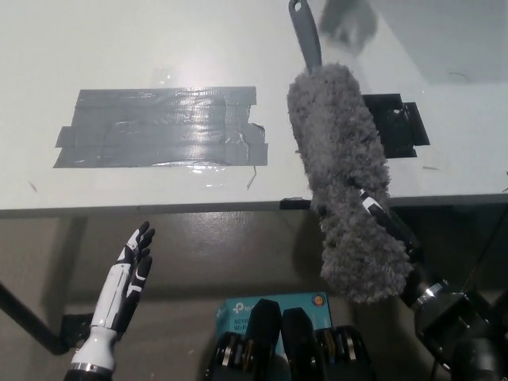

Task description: A grey duster is kept infront of the robot in the middle of the table and the robot extends its right arm to grab the duster, picks it up and hands it to a person

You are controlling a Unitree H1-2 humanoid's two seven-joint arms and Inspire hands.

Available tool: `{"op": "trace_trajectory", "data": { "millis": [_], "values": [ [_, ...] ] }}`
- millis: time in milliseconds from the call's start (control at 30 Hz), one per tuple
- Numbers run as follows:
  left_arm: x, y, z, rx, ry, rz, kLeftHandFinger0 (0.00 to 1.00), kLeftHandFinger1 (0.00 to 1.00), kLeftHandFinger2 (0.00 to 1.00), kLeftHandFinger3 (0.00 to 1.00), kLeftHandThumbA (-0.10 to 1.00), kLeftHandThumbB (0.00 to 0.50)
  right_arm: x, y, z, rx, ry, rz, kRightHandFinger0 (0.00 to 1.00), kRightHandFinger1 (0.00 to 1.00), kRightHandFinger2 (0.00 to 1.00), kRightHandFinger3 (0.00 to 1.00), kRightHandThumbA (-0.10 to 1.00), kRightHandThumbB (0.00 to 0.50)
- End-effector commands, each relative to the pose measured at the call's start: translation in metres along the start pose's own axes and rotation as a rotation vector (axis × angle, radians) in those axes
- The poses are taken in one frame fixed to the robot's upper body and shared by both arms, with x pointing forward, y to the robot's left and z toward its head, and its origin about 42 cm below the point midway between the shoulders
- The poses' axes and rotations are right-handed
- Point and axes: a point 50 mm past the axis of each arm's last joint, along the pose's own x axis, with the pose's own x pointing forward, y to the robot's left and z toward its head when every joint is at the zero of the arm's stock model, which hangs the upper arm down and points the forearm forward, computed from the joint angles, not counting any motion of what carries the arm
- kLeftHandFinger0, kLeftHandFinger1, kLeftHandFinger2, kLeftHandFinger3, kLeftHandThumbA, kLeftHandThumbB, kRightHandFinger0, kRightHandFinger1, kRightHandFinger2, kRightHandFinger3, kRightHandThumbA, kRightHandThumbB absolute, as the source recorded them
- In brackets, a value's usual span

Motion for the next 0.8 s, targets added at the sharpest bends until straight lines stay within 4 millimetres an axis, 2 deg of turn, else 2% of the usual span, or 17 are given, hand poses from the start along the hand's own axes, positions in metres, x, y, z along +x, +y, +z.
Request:
{"op": "trace_trajectory", "data": {
  "millis": [0,200,533,633,667,700,733,767],
  "values": [
    [0.0116,0.0101,0.0173,0.02,-0.095,0.027,1.0,1.0,1.0,1.0,1.0,0.237,0.0071,0.0402,0.0209,0.194,-0.071,0.134,0.0,0.42,0.82,1.0,-0.1,0.095],
    [0.013,0.0099,0.0178,0.023,-0.101,0.025,1.0,1.0,1.0,1.0,1.0,0.24,0.0083,0.0369,0.0183,0.213,-0.051,0.114,0.0,0.41,0.82,1.0,-0.1,0.111],
    [0.0132,0.0106,0.0177,0.029,-0.1,0.022,1.0,1.0,1.0,1.0,1.0,0.245,0.0098,0.0361,0.013,0.217,-0.01,0.098,0.0,0.39,0.82,1.0,-0.1,0.095],
    [0.0135,0.0106,0.0182,0.028,-0.101,0.02,1.0,1.0,1.0,1.0,1.0,0.244,0.0094,0.0356,0.0135,0.181,0.011,0.123,0.0,0.37,0.83,1.0,-0.1,0.12],
    [0.0135,0.0108,0.0182,0.032,-0.1,0.021,1.0,1.0,1.0,1.0,1.0,0.244,0.0091,0.0356,0.0136,0.168,0.022,0.127,0.08,0.5,1.0,1.0,-0.07,0.135],
    [0.0134,0.0109,0.0181,0.035,-0.102,0.023,1.0,1.0,1.0,1.0,1.0,0.244,0.0071,0.0362,0.0134,0.145,0.042,0.17,0.54,0.98,1.0,1.0,0.33,0.244],
    [0.0134,0.0108,0.0178,0.034,-0.102,0.025,1.0,1.0,1.0,1.0,1.0,0.244,0.0058,0.0366,0.0132,0.129,0.051,0.206,0.68,1.0,1.0,1.0,0.42,0.266],
    [0.0133,0.0107,0.0177,0.033,-0.102,0.025,1.0,1.0,1.0,1.0,1.0,0.243,0.0052,0.0366,0.0129,0.123,0.053,0.226,0.92,1.0,1.0,1.0,0.49,0.293]
  ]
}}
